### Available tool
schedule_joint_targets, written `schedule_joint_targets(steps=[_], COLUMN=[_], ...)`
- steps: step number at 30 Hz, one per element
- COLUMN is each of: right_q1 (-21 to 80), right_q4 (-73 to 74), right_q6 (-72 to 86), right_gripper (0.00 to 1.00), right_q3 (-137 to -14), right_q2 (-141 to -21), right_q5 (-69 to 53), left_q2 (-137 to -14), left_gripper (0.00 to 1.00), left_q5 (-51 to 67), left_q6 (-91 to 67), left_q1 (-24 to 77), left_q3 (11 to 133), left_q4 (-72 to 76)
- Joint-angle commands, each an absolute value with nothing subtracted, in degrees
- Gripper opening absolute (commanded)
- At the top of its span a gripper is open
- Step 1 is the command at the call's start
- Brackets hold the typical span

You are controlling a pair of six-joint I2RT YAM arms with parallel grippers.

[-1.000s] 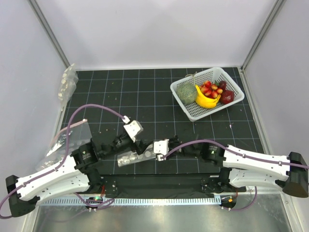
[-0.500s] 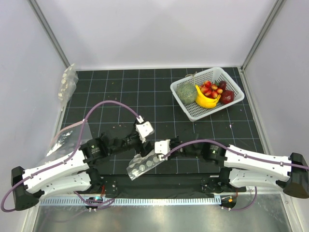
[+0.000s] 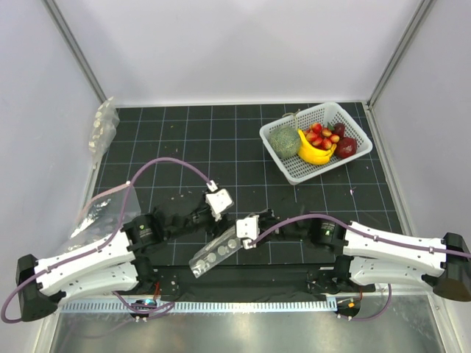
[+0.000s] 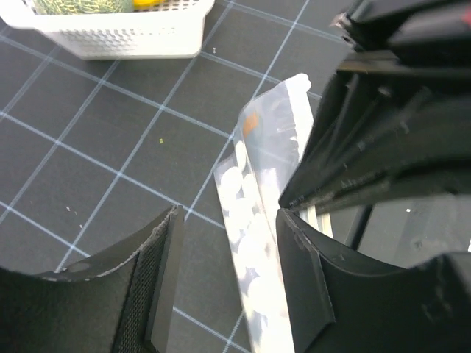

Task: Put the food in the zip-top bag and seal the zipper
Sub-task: Open the zipper of the food storage bag.

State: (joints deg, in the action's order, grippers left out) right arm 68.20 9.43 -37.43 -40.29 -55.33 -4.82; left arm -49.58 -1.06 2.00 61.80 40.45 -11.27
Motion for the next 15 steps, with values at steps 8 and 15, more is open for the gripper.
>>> schedule_joint_targets(steps=[8,15], right_q1=[68.47,68.47], right_q4=[5.36,4.75], right_q6=[-37.88,-37.97], right_gripper=[0.01,0.01], right_q3=[-41.31,-40.70], right_q2=[-53.79,-52.65], right_q5=[-5.98,-6.33], left_q2=[-48.42,-51.85], left_gripper=[0.54,0.55], left_q5=[4.30,4.57], left_q6=[3.78,2.99], left_q1=[62.05,62.05], left_q3=[39.81,40.87], left_q4=[-6.41,-7.21])
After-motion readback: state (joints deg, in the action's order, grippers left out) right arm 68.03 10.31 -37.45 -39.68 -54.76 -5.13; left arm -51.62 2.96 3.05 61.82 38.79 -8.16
